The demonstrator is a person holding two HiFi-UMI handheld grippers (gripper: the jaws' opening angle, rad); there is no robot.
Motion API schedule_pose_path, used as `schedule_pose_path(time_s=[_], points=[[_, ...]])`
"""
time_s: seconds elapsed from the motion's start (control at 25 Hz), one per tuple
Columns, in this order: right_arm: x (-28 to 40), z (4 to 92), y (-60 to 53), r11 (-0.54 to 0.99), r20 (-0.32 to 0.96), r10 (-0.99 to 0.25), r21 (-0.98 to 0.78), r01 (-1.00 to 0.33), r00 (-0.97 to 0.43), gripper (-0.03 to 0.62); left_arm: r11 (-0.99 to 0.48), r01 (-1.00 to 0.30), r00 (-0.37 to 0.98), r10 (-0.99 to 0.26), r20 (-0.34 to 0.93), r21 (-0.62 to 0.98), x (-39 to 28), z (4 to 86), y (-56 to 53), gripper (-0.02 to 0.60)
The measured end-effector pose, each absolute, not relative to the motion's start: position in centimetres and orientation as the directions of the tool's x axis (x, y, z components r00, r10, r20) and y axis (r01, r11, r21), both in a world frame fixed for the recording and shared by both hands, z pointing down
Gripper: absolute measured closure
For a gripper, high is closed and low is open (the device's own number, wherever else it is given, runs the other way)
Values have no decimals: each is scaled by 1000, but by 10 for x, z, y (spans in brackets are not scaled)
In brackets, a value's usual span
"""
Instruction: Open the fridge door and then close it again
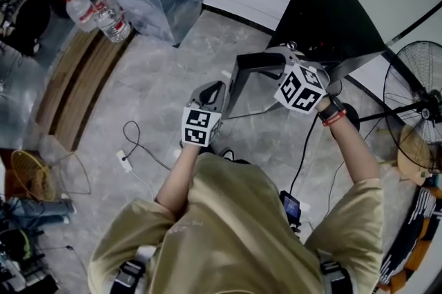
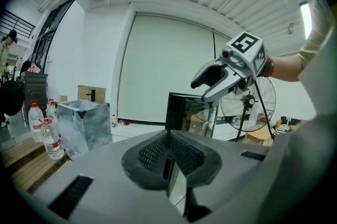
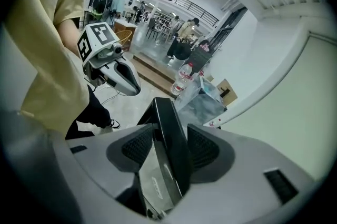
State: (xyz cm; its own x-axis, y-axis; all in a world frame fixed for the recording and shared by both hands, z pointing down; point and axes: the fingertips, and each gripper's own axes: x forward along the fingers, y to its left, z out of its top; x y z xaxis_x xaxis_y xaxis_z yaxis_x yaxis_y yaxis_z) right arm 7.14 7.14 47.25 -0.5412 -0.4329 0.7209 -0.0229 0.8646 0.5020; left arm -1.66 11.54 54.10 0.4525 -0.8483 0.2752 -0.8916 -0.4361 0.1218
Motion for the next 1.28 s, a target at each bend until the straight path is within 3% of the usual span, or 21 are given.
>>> schedule_pose_path(time_s=[0.24,1.28], points=[[64,489,68,879,767,-391,475,40,-509,370,-460,-880,471,-812,343,119,-15,574,117,549],[58,492,46,870,750,-424,493,1,-508,398,-563,-808,557,-633,538,175,29,668,67,463]])
